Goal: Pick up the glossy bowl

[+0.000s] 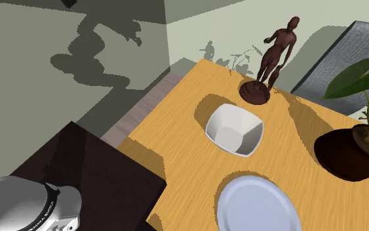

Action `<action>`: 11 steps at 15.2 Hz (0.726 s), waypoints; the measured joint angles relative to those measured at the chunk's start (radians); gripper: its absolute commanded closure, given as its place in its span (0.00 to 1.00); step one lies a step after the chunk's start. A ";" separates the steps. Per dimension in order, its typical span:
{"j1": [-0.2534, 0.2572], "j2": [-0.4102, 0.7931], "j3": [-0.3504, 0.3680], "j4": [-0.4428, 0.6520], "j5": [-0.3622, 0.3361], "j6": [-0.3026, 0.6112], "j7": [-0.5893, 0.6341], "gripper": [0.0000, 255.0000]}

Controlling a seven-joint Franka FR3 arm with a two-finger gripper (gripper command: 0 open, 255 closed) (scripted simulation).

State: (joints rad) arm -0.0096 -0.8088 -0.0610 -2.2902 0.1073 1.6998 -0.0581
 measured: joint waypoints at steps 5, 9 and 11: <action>-0.010 0.058 -0.012 -0.039 -0.017 0.082 -0.018 0.00; -0.025 0.146 -0.037 -0.071 -0.041 0.185 -0.049 0.00; -0.033 0.195 -0.052 -0.086 -0.053 0.240 -0.065 0.00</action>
State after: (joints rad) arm -0.0423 -0.6142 -0.1129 -2.3765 0.0544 1.9397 -0.1235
